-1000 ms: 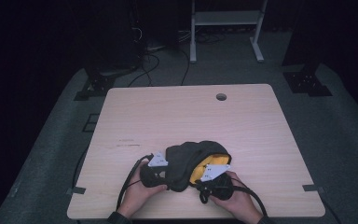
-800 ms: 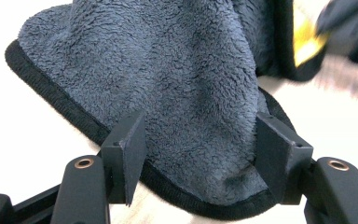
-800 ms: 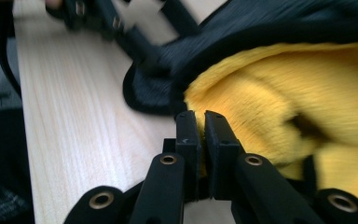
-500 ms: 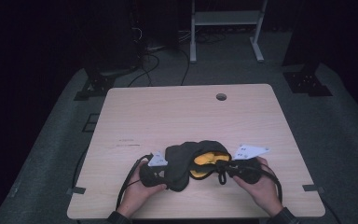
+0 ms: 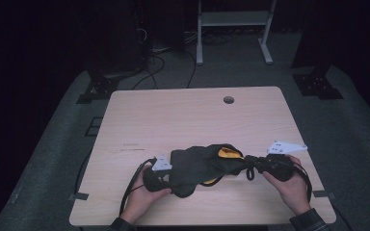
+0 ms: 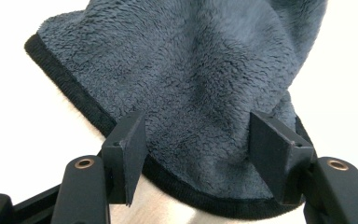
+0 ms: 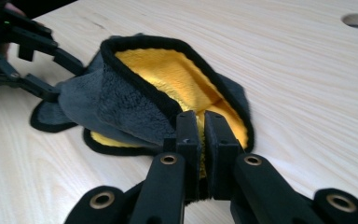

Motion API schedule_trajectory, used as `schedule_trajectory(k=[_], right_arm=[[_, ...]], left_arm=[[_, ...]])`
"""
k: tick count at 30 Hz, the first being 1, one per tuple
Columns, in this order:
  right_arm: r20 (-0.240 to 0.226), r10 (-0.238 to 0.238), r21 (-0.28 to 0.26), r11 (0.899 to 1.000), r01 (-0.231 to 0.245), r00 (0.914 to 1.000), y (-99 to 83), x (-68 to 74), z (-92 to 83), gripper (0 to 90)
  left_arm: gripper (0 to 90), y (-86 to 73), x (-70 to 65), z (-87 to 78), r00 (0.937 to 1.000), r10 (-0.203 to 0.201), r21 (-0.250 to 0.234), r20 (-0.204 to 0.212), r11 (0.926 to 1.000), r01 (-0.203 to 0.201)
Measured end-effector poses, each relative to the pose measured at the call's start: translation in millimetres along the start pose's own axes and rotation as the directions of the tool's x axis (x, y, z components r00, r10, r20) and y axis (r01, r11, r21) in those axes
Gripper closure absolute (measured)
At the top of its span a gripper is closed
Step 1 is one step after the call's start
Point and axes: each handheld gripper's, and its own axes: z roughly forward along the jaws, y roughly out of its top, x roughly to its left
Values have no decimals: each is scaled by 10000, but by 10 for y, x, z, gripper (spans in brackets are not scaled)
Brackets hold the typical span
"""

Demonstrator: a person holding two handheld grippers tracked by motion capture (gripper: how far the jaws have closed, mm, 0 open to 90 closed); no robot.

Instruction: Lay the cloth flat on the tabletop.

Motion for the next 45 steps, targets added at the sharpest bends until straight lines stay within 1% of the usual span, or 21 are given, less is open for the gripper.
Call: schedule_trajectory(k=[3,4,6,7,9,11,13,17,23,26,27,28,30,32,34,35,36,37,38,41,45], right_arm=[[53,286,198,9994,-287,9996,-37,-64,19,844],[128,364,387,9986,-369,9993,-56,-82,54,843],[169,361,460,9983,-369,9992,-62,-91,69,842],[308,398,562,9976,-415,9987,-75,-117,88,839],[347,438,585,9972,-457,9984,-82,-128,93,839],[410,574,696,9958,-602,9975,-111,-172,116,839],[406,602,724,9954,-630,9974,-114,-176,119,837],[337,614,665,9958,-635,9975,-108,-166,116,836],[287,608,582,9964,-624,9977,-96,-155,106,836],[247,615,510,9967,-627,9978,-88,-146,95,836],[157,575,383,9976,-580,9982,-72,-135,80,838],[157,575,383,9976,-580,9982,-72,-135,80,838],[72,541,229,9983,-543,9985,-45,-117,61,839],[-203,653,-36,9979,-654,9977,-9,-98,35,842],[-383,664,-217,9975,-673,9971,50,-59,6,845],[-491,588,-328,9976,-605,9971,86,-35,-7,847],[-775,458,-576,9971,-503,9959,162,29,-14,848],[-775,458,-576,9971,-503,9959,162,29,-14,848],[-923,400,-675,9966,-464,9949,200,63,-5,848],[-1306,200,-884,9956,-318,9912,316,176,45,850],[-1686,-9,-1080,9940,-175,9857,461,316,123,851]], left_arm=[[378,13,-5,-7,9997,50,-55,-246,10000,-52],[377,17,-10,-20,9995,89,-105,-311,9999,-92],[377,18,-38,-65,9991,207,-164,-372,9996,-213],[377,18,-62,-99,9989,222,-216,-409,9995,-231],[377,29,-105,-149,9992,258,-406,-296,9988,-270],[390,37,-187,-186,9990,425,-557,-147,9975,-432],[403,25,-255,-196,9980,618,-541,91,9967,-613],[467,-3,-384,-177,9932,955,-329,670,9951,-934],[470,-8,-477,-71,9815,1551,273,1121,9869,-1590],[471,-25,-497,-10,9795,1681,629,1111,9824,-1757],[497,-30,-501,4,9788,1774,623,1026,9809,-1843],[497,-25,-500,4,9792,1788,642,961,9806,-1853],[550,-18,-485,0,9799,1789,688,884,9803,-1852],[555,-15,-480,0,9819,1673,677,892,9825,-1736],[514,10,-492,-6,9829,1645,529,825,9842,-1691],[493,38,-500,-21,9831,1637,335,826,9854,-1669],[461,75,-513,-35,9836,1574,33,880,9874,-1583],[461,121,-535,-49,9834,1590,-255,878,9872,-1573],[454,172,-562,-58,9834,1605,-506,852,9864,-1566],[443,334,-638,-65,9806,1720,-1264,941,9791,-1596],[439,493,-712,-59,9783,1874,-1973,889,9660,-1671]])
